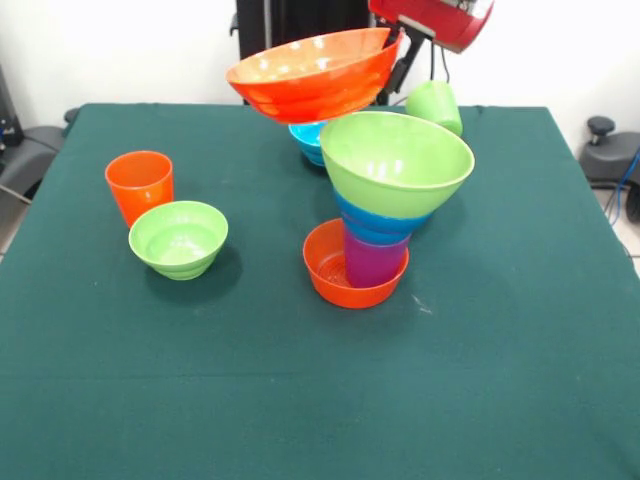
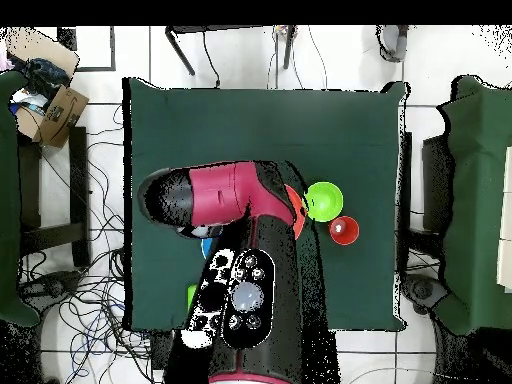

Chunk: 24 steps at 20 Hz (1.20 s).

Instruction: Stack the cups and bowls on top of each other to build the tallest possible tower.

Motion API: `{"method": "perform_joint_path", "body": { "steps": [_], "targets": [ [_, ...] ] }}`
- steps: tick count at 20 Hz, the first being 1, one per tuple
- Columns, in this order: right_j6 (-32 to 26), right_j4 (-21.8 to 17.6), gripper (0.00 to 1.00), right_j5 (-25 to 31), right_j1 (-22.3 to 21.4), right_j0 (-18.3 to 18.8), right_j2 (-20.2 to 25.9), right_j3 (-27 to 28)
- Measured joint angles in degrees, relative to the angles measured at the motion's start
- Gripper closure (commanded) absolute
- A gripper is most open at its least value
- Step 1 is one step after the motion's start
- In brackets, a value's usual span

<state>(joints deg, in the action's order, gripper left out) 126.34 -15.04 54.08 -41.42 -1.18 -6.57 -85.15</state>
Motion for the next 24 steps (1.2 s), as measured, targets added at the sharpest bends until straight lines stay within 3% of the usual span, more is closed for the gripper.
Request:
{"method": "perform_joint_path", "body": {
  "steps": [12, 24],
  "targets": [
    [1.6, 3.5, 1.0, 0.4, 4.2, -1.0, -1.9, 2.5],
    [1.6, 6.8, 1.0, 8.8, 10.1, -1.3, -4.1, 15.1]
  ]
}}
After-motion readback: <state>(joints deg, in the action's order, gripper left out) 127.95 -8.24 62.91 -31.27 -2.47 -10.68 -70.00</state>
